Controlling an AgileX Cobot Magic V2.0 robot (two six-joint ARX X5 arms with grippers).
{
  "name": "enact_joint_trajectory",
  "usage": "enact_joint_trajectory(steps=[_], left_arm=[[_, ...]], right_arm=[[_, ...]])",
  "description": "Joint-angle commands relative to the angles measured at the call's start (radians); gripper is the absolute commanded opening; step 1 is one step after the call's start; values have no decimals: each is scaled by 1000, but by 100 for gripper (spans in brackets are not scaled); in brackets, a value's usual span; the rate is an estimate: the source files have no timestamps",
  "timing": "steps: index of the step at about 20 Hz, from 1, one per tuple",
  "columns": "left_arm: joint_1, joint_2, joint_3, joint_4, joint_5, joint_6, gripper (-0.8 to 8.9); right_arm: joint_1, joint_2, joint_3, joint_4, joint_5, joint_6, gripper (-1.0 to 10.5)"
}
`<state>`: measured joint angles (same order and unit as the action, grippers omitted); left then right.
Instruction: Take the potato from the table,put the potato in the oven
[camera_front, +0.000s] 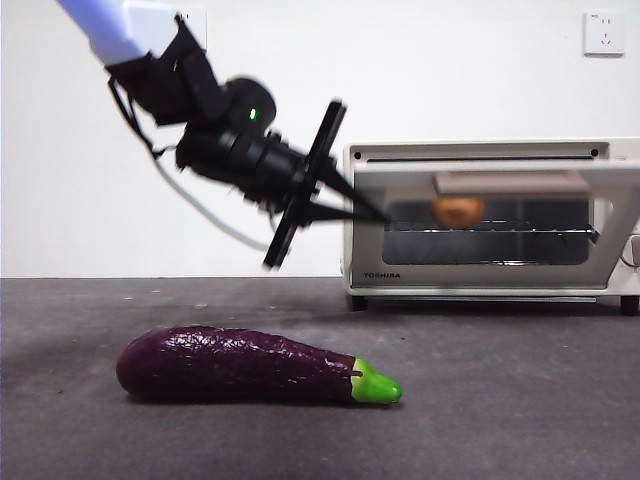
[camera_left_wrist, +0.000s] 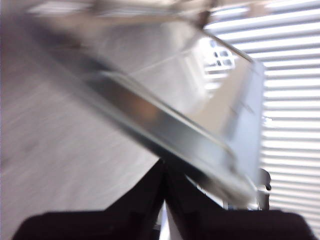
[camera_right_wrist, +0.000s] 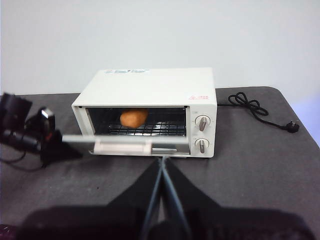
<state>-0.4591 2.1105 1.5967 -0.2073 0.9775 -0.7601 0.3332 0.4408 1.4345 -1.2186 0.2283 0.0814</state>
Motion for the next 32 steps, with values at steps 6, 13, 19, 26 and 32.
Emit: enact_joint_trajectory(steps=[6,13,19,26,32], left_arm=[[-5,8,192,-31,-42,-15,-7],[-2,8,283,-72,11,-6,-7],[-3,-51,296,-112,44,49,-7],[-11,-230,296,-350,-25,330,-6],[-11,-431,296,-614,-233,603,-5]], right_arm=[[1,-4,3,4,0,-6,-3],[1,0,2,-22,0,-6,0],[1,0,2,-40,0,-6,1],[1,1,2,-108,0,-3,1],[1,1,2,-155,0,22,1]])
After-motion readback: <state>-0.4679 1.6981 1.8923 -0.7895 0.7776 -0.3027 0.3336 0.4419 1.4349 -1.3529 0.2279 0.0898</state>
